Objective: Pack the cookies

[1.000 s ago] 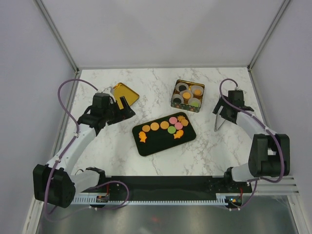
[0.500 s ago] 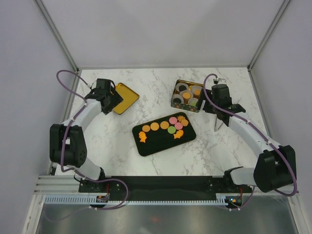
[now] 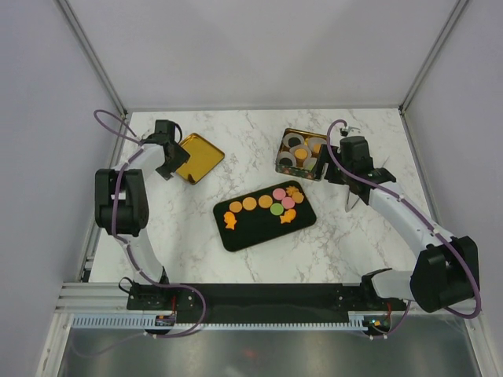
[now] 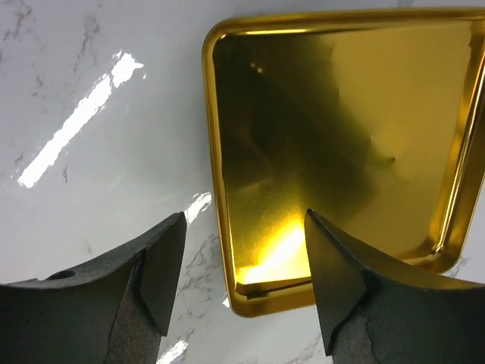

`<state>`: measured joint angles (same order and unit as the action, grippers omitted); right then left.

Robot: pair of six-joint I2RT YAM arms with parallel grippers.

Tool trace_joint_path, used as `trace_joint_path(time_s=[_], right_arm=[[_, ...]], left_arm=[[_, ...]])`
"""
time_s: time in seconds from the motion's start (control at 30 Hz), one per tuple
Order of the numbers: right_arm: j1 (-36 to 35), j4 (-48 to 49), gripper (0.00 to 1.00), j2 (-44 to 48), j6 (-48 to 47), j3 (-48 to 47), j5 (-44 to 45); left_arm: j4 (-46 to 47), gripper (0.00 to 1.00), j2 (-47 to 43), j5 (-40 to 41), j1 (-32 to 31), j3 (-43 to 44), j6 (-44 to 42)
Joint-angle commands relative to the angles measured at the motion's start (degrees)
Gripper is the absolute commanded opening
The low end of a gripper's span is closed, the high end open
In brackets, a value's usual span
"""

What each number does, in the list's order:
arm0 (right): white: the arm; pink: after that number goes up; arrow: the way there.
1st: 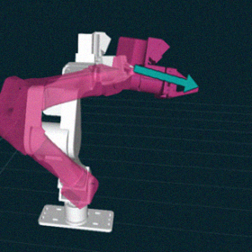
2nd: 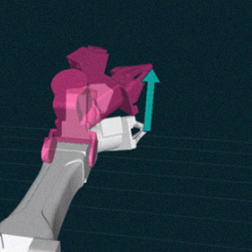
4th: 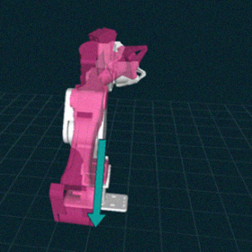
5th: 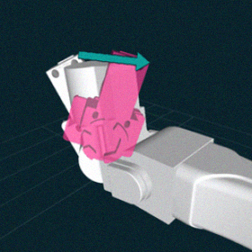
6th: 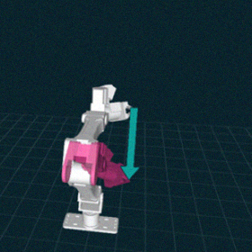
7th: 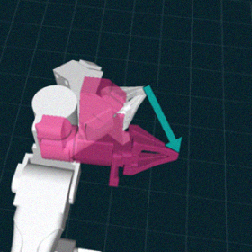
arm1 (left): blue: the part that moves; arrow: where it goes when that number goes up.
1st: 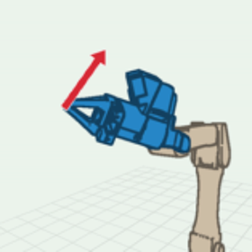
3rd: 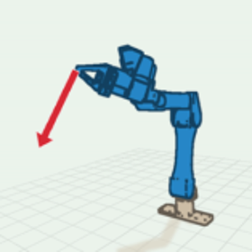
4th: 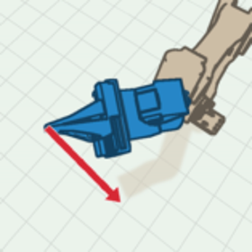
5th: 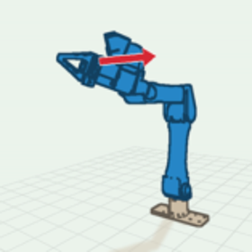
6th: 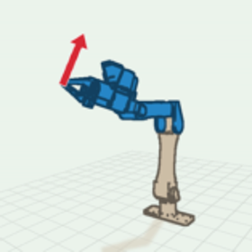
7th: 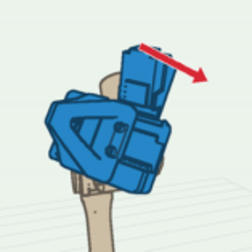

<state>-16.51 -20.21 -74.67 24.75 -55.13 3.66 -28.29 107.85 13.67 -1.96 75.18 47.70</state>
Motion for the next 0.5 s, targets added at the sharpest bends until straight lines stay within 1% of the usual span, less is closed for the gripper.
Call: trace_joint_path(time_s=[0.0,0.1,0.33,0.43,0.47], right_arm=[[-0.3,1.0,0.86,1.7,-0.8,-1.7,-0.8],[-0.4,1.2,0.86,1.1,-0.8,-1.9,-1.4],[-0.6,1.7,0.86,0.1,-0.7,-2.2,-2.3],[-0.7,1.9,0.86,-0.2,-0.6,-2.1,-2.5],[-0.7,2.0,0.86,-0.3,-0.6,-2.2,-2.8]], left_arm=[[0.6,0.70,2.5,3.6,0.3,4.7,-1.3],[-0.3,0.63,4.0,4.0,0.4,6.1,-1.8],[-1.1,0.62,6.1,4.3,0.5,5.9,-1.4],[-1.1,0.59,6.5,3.7,0.5,5.3,-1.0],[-1.1,0.55,6.6,3.6,0.5,5.2,-1.1]])
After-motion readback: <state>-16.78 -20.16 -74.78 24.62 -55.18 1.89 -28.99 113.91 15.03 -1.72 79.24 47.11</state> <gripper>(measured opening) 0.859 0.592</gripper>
